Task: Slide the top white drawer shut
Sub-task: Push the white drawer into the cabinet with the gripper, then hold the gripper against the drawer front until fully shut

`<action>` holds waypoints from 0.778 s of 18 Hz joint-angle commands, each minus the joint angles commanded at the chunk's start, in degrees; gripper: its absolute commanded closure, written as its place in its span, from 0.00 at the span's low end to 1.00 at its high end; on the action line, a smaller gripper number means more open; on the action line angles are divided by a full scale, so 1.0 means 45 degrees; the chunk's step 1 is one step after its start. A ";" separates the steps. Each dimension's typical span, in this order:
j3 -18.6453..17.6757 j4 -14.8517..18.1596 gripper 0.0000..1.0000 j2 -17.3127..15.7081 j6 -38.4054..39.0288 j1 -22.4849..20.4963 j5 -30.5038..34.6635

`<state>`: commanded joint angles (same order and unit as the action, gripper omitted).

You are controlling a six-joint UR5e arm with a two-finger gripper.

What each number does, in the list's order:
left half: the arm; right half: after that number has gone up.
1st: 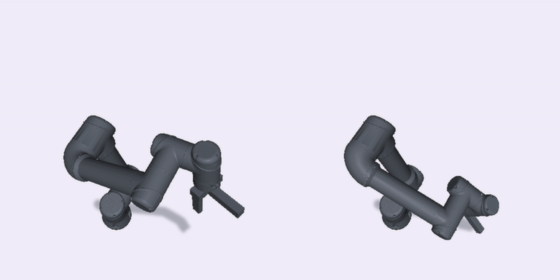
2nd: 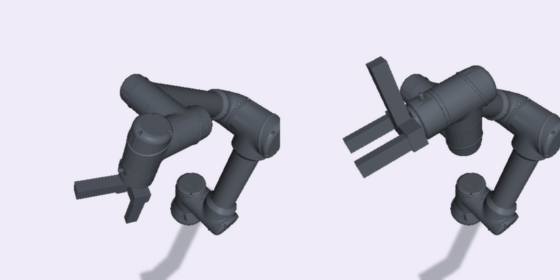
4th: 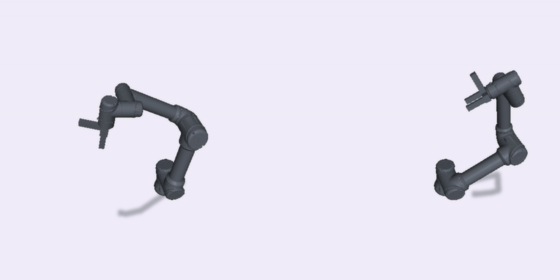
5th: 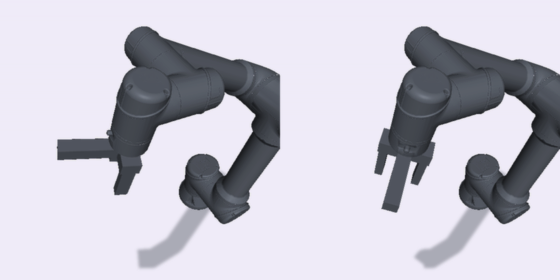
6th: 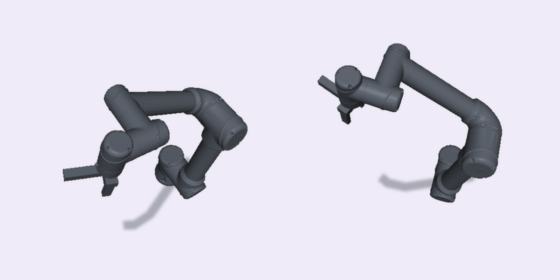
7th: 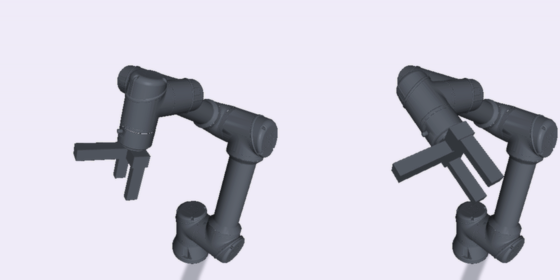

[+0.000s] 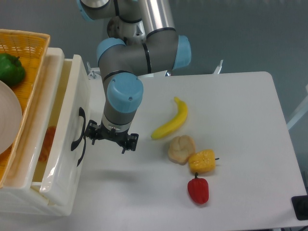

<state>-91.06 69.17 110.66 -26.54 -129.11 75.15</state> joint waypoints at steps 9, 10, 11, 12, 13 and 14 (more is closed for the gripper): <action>0.0078 0.0020 0.00 0.0019 -0.0019 0.0137 0.0000; 0.0078 0.0020 0.00 0.0019 -0.0020 0.0137 0.0000; 0.0059 0.0020 0.00 0.0019 -0.0020 0.0137 0.0000; 0.0078 0.0020 0.00 0.0019 -0.0020 0.0137 0.0000; 0.0078 0.0020 0.00 0.0019 0.0000 0.0156 0.0000; 0.0078 0.0020 0.00 0.0019 0.0000 0.0137 0.0000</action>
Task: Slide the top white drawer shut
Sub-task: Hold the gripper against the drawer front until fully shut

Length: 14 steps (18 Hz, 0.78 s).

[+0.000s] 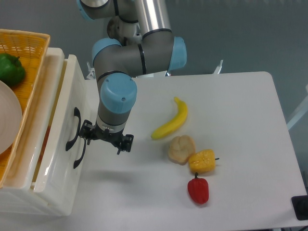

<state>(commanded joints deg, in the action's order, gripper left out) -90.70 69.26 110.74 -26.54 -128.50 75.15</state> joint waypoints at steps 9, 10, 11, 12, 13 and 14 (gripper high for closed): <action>0.0000 0.0000 0.00 -0.0020 0.0098 0.0019 -0.0039; 0.0000 0.0000 0.00 -0.0020 0.0098 0.0077 -0.0039; 0.0000 0.0000 0.00 0.0000 0.0098 0.0117 -0.0039; 0.0000 0.0000 0.00 0.0000 0.0098 0.0136 -0.0039; 0.0000 0.0000 0.00 0.0000 0.0098 0.0137 -0.0039; 0.0000 0.0000 0.00 0.0000 0.0098 0.0137 -0.0039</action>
